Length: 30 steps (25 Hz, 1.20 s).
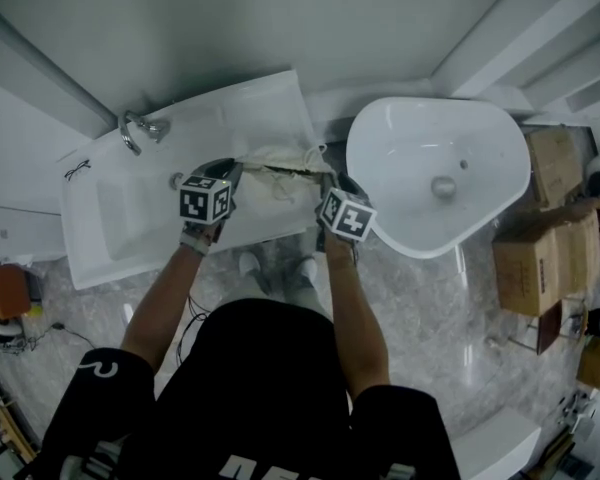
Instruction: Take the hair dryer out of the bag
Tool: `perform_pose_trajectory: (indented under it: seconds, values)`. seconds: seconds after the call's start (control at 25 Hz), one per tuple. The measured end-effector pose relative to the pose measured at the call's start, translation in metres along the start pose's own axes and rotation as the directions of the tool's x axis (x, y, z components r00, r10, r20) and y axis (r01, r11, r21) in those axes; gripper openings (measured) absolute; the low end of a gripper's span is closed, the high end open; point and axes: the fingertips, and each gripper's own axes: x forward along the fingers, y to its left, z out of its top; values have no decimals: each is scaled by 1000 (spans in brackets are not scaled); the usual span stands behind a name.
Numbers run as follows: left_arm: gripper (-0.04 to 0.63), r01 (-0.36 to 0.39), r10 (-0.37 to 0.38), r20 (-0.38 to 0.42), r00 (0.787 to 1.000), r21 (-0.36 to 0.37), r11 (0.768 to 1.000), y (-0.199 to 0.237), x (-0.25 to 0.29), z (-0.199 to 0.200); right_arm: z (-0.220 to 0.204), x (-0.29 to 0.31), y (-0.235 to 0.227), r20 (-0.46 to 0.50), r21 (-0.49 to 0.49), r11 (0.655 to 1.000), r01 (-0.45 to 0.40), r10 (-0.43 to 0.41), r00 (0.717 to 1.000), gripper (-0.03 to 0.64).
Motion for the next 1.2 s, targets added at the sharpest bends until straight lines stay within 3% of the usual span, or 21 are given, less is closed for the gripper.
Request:
perform_pose_trajectory:
  seconds: [0.08,0.16,0.28,0.44,0.68,0.92,1.2]
  values:
    - [55,25,-25,0,1000,-11,1000,-4,0,-1,-2,0,2,-8,-5,1000,-4,4,1000,128]
    - [31,66,-66,14,998,-14,998,-11,0,-1,-6,-2,8,-20,-69,997,-18,17,1000,72]
    - [26,138,-137,45,990,-32,990,-25,4,2,-19,-3,7,-32,-153,988,-34,29,999,63]
    - [25,228,-224,64,972,-55,972,-52,16,5,-38,-3,-7,-64,-126,991,-53,45,997,63]
    - [23,336,-336,12,942,-18,942,-107,40,-7,-67,-3,-39,-125,-86,996,-28,17,992,64]
    - [23,403,-404,-51,913,-26,915,-145,63,-30,-103,4,-80,-177,-108,993,50,-68,982,74]
    - [23,435,-435,-107,894,-27,900,-163,74,-53,-106,-23,-86,-56,-124,990,62,-69,996,112]
